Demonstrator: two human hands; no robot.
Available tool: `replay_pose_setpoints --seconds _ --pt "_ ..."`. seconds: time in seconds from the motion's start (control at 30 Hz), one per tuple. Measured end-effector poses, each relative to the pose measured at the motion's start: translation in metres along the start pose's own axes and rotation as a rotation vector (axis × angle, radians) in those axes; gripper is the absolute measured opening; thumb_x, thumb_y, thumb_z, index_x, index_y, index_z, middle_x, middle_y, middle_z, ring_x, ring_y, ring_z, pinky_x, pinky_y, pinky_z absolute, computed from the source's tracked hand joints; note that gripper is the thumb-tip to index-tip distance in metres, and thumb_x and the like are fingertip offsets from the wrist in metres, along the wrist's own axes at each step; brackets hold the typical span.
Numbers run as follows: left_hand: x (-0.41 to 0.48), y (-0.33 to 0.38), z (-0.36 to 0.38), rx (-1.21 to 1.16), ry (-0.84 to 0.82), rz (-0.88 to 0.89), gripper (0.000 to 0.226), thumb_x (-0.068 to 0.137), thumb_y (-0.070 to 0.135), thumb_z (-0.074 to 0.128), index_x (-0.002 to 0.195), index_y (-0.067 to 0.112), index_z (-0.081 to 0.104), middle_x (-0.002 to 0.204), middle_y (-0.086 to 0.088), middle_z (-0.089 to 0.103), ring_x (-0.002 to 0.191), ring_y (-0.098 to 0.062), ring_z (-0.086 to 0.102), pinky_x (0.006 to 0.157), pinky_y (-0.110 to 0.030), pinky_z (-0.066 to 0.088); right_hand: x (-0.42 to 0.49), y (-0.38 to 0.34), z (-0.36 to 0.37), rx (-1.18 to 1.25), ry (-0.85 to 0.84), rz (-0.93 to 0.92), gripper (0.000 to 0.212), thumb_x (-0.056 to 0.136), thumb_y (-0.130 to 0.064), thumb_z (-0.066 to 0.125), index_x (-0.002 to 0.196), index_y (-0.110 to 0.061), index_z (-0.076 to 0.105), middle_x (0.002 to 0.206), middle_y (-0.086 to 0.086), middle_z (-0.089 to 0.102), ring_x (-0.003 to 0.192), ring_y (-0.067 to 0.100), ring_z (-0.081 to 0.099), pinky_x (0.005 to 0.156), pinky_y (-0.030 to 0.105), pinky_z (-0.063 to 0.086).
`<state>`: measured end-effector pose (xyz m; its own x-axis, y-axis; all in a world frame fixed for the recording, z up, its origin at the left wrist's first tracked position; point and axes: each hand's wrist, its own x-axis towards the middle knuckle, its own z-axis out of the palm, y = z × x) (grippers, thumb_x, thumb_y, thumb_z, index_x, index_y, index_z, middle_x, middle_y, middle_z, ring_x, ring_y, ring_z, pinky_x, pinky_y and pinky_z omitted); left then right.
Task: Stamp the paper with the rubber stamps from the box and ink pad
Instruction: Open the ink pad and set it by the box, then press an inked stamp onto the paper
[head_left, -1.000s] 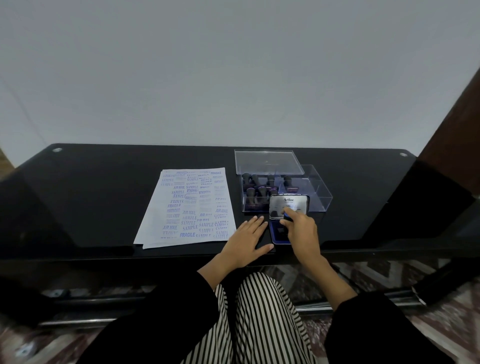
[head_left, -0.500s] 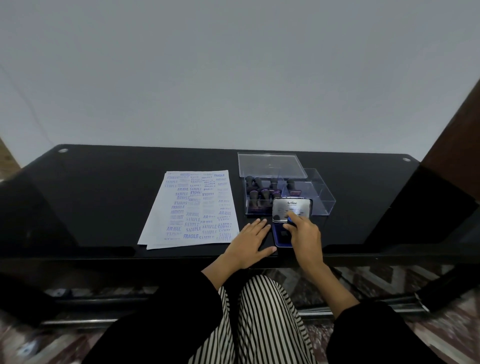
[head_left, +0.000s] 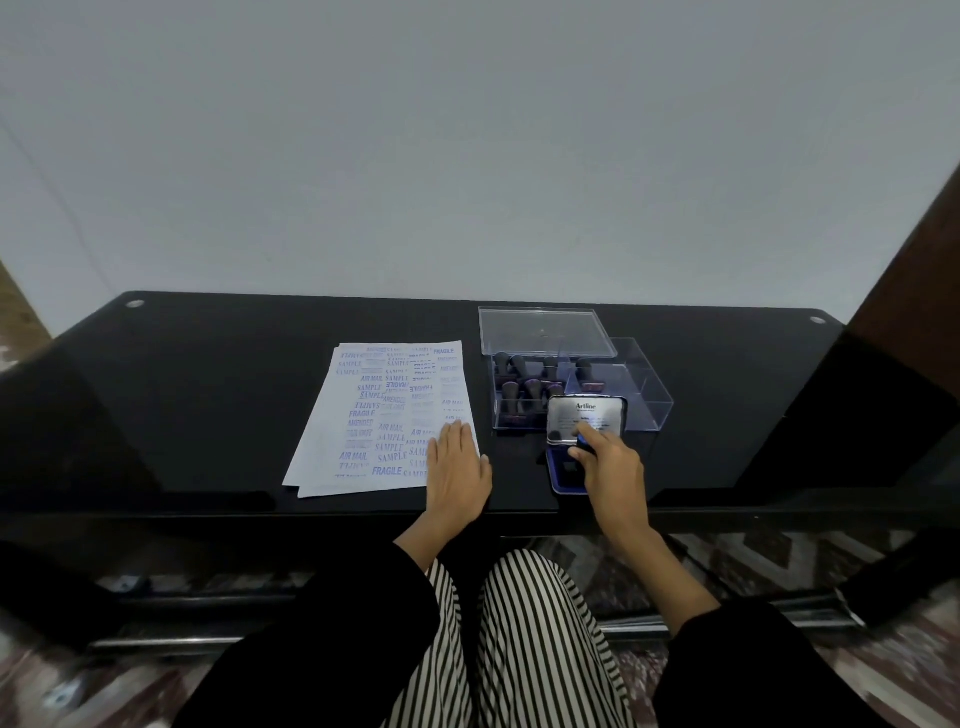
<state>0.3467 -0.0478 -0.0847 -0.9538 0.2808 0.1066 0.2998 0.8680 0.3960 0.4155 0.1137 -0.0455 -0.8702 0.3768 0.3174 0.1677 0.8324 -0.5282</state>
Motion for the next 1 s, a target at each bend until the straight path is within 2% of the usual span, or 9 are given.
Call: replay_pose_setpoints --seconds 0.33,0.6,0.73,0.87,1.0 --pt "0.003 0.006 -0.002 -0.016 -0.075 0.015 0.053 0.098 0.011 0.03 0.146 -0.001 0.012 0.156 -0.014 0.01 0.146 -0.026 0.006 0.121 -0.039 0.003 0.0 0.0 0.0 0.031 -0.009 0.024 0.031 0.094 -0.006 0.052 0.124 -0.009 0.058 0.113 0.014 0.061 0.102 0.026 0.06 0.085 0.038 0.052" --pt "0.002 0.015 -0.002 0.01 -0.08 -0.019 0.059 0.096 0.007 0.033 0.147 -0.004 0.005 0.156 -0.017 0.004 0.146 -0.03 0.0 0.119 -0.041 0.001 -0.001 0.0 -0.001 0.035 -0.001 0.017 0.027 0.093 -0.007 0.052 0.119 -0.009 0.06 0.109 0.014 0.062 0.097 0.026 0.061 0.081 0.038 0.052" --pt "0.004 0.012 -0.002 -0.015 -0.081 -0.002 0.056 0.096 0.008 0.033 0.146 -0.002 0.01 0.155 -0.017 0.009 0.146 -0.03 0.004 0.12 -0.04 0.004 0.003 -0.001 -0.002 0.005 -0.022 0.017 0.023 0.093 -0.006 0.054 0.114 -0.009 0.062 0.102 0.013 0.064 0.09 0.026 0.062 0.072 0.035 0.048" --pt "0.007 0.007 -0.007 -0.043 -0.031 0.043 0.048 0.1 0.021 0.03 0.144 0.002 0.022 0.153 -0.014 0.019 0.144 -0.026 0.013 0.12 -0.038 0.01 0.004 -0.001 -0.002 0.027 -0.046 0.022 0.021 0.093 -0.008 0.054 0.112 -0.01 0.062 0.103 0.012 0.063 0.091 0.026 0.062 0.073 0.033 0.05" --pt "0.019 -0.003 -0.032 -0.053 0.068 0.117 0.046 0.1 0.022 0.031 0.143 0.005 0.027 0.151 -0.01 0.025 0.142 -0.022 0.02 0.119 -0.033 0.011 0.018 -0.01 -0.015 -0.01 -0.127 0.059 0.022 0.09 -0.017 0.059 0.112 -0.011 0.064 0.097 0.015 0.068 0.09 0.028 0.064 0.075 0.03 0.047"
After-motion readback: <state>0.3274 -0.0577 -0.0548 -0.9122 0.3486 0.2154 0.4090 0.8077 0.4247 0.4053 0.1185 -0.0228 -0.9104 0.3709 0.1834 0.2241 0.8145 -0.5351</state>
